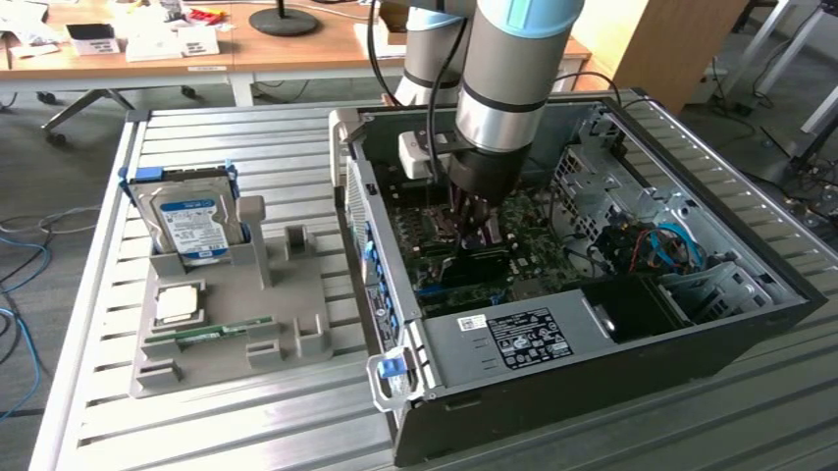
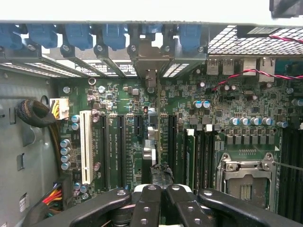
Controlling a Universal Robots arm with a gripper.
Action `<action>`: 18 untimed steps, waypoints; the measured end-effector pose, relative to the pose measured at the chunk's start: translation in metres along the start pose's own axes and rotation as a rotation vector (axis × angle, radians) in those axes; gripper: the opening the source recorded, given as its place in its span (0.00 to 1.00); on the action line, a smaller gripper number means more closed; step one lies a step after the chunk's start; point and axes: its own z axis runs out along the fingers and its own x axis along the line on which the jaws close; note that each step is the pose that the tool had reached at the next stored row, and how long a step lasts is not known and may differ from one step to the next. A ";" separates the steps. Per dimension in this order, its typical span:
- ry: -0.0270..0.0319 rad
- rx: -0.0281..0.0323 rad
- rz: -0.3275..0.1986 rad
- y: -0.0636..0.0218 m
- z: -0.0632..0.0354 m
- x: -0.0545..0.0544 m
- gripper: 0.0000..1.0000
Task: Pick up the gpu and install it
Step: 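Press down on the gpu until it lock into place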
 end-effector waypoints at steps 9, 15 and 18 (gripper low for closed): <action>-0.0003 0.0001 0.000 0.0000 0.0002 0.000 0.11; -0.0005 0.0002 0.000 -0.0001 -0.0059 0.000 0.11; -0.0001 0.0000 0.000 -0.0002 -0.0108 0.000 0.11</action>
